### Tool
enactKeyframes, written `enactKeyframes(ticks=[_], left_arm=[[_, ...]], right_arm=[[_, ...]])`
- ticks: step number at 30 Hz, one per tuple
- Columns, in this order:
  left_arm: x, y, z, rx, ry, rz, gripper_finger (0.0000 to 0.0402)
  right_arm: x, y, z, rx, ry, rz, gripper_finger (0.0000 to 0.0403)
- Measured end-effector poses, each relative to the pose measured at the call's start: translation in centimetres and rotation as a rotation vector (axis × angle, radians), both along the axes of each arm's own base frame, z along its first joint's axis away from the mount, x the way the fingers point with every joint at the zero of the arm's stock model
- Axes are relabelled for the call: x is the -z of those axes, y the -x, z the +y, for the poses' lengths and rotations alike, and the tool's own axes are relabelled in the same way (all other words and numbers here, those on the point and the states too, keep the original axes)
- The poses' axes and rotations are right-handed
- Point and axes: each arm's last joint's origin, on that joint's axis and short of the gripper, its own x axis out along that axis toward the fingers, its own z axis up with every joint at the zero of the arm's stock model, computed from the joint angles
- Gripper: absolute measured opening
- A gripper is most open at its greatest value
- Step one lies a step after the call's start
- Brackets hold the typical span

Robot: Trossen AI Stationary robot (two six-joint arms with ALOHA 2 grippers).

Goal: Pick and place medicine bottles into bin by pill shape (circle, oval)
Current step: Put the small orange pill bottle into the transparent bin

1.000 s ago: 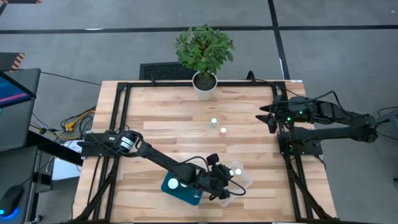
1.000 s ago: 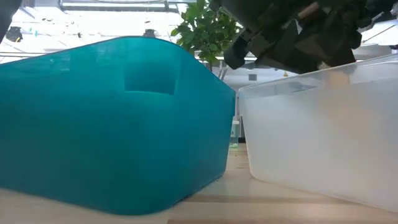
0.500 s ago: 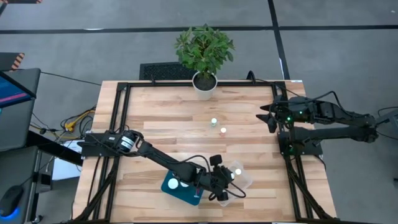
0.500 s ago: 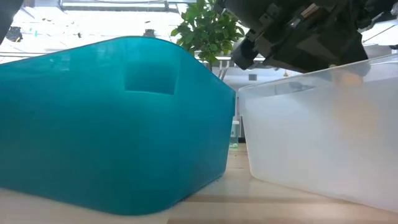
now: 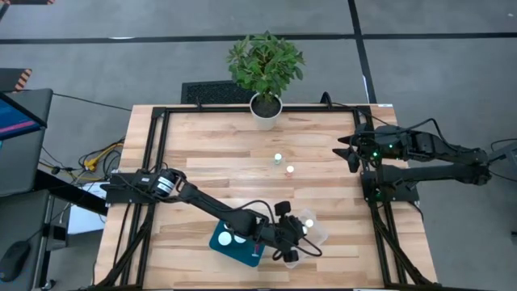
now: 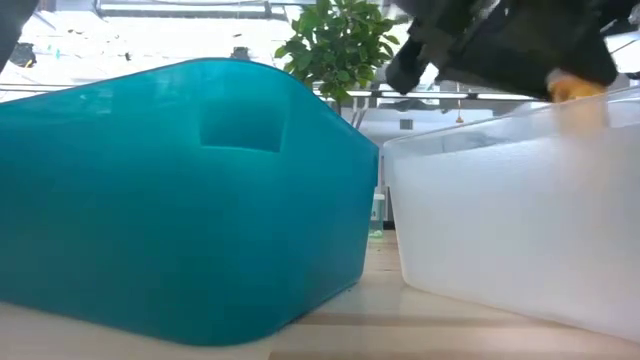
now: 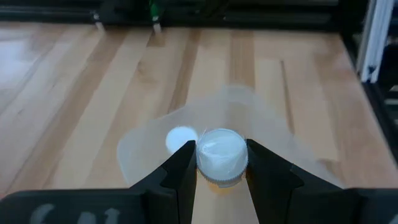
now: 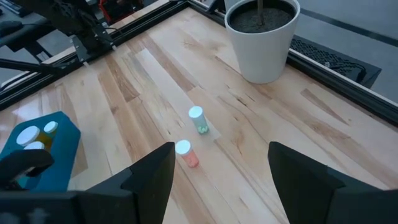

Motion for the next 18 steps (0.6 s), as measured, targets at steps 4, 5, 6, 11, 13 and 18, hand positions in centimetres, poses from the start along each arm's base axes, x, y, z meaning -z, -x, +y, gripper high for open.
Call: enactKeyframes(ticks=[4,5,6,11,13,18], left_arm=[[-0.4,0.2,0.1,-0.017,-0.032,0.041,0.0108],[-0.4,0.2,0.1,-0.016,-0.028,0.048,0.0108],[-0.3,0.2,0.1,-0.011,-0.014,0.050,0.0108],[-0.4,0.2,0.2,-0.032,-0.027,0.040,0.0108],[-0.4,0.2,0.2,-0.031,-0.029,0.040,0.0108],[2.0,-0.6,-0.2,-0.015,0.000,0.053,0.0108]], right_arm=[[0.0,0.0,0.0,0.000,0.000,0.000,0.0271],[0.0,0.0,0.0,0.000,0.000,0.000,0.0271],[0.0,0.0,0.0,0.000,0.000,0.000,0.0271],[0.0,0.0,0.0,-0.001,0.002,0.001,0.0271],[0.0,0.0,0.0,-0.002,0.003,0.001,0.0271],[0.0,0.0,0.0,-0.001,0.003,0.001,0.0271]])
